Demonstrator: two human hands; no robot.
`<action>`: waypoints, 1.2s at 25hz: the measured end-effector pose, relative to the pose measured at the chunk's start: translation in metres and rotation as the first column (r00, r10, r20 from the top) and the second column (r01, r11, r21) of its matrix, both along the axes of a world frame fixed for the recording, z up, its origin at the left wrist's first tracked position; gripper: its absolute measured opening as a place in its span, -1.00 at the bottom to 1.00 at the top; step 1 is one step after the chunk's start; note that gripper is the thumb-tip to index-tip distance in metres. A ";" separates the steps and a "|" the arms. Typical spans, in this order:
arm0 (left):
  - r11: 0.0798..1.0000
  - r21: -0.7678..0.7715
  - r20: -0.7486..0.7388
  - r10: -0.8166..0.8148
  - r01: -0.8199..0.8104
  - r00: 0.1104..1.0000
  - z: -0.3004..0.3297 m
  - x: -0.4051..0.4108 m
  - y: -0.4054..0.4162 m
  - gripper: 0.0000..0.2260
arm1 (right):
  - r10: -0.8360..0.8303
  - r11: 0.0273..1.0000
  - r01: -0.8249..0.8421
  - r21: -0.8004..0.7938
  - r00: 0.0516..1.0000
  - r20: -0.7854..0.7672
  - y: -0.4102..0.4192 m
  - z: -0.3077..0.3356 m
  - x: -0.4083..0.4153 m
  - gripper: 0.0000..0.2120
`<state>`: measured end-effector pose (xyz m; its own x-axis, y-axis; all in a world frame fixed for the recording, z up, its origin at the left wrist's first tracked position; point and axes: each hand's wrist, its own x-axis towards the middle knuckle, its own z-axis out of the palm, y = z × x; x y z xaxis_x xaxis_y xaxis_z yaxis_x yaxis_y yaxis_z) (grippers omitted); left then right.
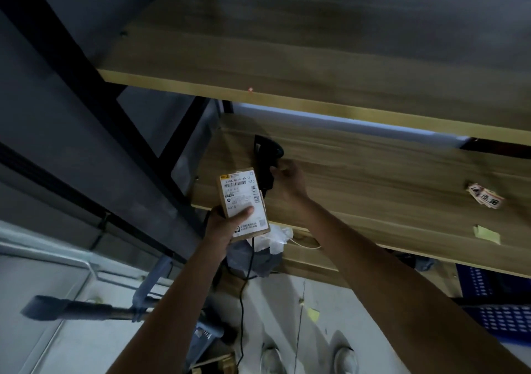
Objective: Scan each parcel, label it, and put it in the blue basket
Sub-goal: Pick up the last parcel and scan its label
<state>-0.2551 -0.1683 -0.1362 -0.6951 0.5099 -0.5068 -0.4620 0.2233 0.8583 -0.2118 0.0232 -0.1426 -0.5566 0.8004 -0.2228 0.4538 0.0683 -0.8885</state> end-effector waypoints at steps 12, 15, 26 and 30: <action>0.930 0.096 0.004 -0.358 0.356 0.934 0.044 0.111 0.128 -0.71 | -0.079 0.950 -0.026 -0.311 0.944 -0.319 0.027 0.060 0.178 -0.59; 0.938 0.004 0.014 -0.347 0.347 0.938 0.046 0.141 0.164 -0.63 | -0.189 0.924 0.064 -0.377 0.933 -0.306 0.050 0.060 0.213 -0.63; 0.854 -0.155 -0.194 -0.519 0.497 0.833 0.024 0.205 0.238 -0.71 | -0.205 0.952 0.182 -0.245 0.976 -0.076 0.115 0.043 0.292 -0.63; 0.850 -0.231 -0.231 -0.521 0.474 0.822 0.019 0.219 0.256 -0.77 | -0.212 0.963 0.206 -0.175 0.977 -0.021 0.129 0.031 0.299 -0.72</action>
